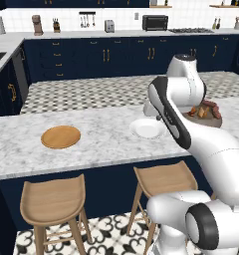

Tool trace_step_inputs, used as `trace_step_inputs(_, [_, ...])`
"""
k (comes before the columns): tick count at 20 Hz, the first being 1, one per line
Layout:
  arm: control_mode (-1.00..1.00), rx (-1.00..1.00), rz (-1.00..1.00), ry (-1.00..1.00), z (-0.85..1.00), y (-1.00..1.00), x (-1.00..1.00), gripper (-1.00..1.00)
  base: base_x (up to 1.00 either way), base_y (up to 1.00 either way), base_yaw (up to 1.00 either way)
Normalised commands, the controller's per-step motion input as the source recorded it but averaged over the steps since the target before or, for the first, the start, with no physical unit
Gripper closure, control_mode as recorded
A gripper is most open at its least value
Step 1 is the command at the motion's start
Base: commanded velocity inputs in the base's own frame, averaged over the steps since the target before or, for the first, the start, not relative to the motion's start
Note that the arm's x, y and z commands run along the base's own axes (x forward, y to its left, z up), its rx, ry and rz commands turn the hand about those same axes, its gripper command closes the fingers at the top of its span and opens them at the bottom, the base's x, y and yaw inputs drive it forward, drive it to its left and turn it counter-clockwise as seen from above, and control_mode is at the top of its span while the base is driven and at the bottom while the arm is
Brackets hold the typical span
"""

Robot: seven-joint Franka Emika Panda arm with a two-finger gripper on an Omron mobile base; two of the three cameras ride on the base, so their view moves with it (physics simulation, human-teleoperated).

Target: Place one bun and one sausage from the bowl on each plate.

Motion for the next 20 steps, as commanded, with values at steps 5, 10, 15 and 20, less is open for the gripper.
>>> trace_step_inputs(5, [-1.0,-0.03,-0.1,-0.01,-0.16,-0.02,0.0,-1.0,0.0,0.0,0.0])
trace_step_inputs(10, [-1.0,0.0,-0.16,0.0,-0.04,-0.63,0.12,-1.0,0.0,0.0,0.0])
trace_step_inputs(15, [-1.0,-0.03,-0.02,0.0,0.11,-1.0,0.56,-1.0,0.0,0.0,0.0])
trace_step_inputs(20, [-1.0,-0.1,0.07,0.0,0.03,-1.0,0.89,-1.0,0.0,0.0,0.0])
